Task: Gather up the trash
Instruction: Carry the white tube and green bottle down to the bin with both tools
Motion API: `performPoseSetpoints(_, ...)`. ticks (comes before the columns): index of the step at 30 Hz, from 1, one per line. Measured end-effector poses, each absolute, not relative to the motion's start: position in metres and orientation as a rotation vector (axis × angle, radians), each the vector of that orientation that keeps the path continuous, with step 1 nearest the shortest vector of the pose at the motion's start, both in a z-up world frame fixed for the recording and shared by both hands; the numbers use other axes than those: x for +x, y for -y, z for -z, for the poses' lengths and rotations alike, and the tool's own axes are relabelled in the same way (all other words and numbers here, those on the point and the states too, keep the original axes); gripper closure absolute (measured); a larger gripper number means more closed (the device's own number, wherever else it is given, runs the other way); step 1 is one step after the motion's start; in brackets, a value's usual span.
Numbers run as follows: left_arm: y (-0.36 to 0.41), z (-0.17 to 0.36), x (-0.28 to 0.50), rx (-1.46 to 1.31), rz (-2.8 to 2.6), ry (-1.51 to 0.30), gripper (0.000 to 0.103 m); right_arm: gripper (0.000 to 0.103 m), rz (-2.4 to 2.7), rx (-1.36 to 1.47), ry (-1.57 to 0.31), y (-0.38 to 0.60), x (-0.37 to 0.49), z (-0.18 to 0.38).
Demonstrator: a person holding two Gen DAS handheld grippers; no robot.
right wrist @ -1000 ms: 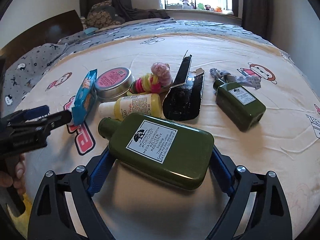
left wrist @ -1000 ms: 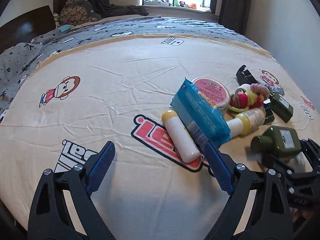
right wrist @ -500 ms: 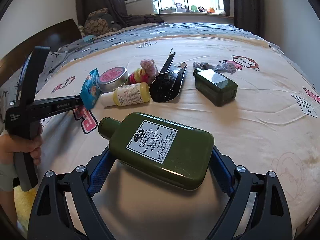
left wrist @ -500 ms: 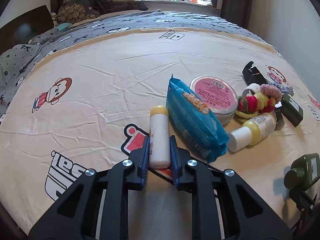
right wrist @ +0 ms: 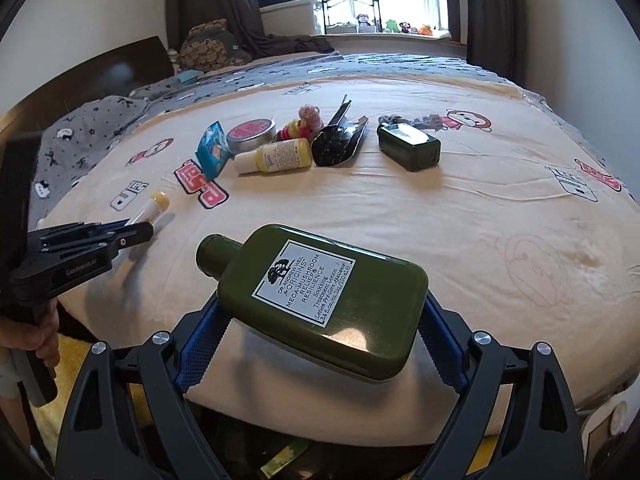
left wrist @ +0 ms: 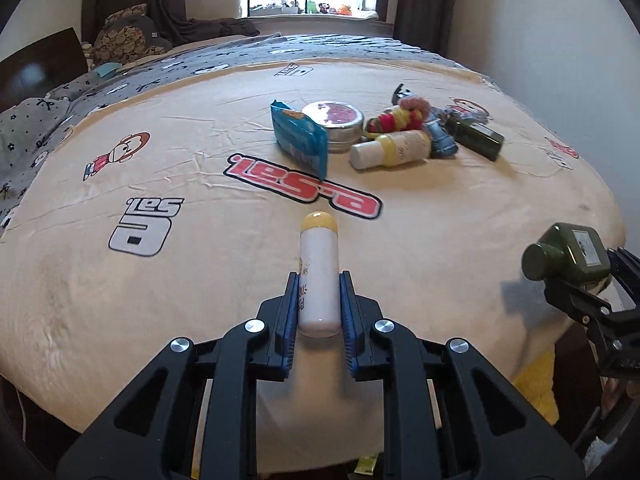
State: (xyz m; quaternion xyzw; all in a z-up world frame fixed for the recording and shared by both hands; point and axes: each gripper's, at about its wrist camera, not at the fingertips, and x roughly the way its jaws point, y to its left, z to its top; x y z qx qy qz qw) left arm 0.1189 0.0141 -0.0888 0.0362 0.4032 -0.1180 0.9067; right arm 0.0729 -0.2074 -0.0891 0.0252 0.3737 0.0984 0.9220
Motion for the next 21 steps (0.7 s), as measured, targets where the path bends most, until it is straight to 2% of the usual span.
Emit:
performPoseSetpoints(10, -0.006, 0.093, 0.032, 0.055, 0.368, -0.842, 0.085, 0.013, -0.214, 0.032, -0.798, 0.208, 0.01, 0.099)
performPoseSetpoints(21, 0.009, 0.156, -0.015, 0.069, 0.498, -1.031, 0.085, 0.013, -0.21, 0.097, -0.945, 0.206, -0.014, 0.147)
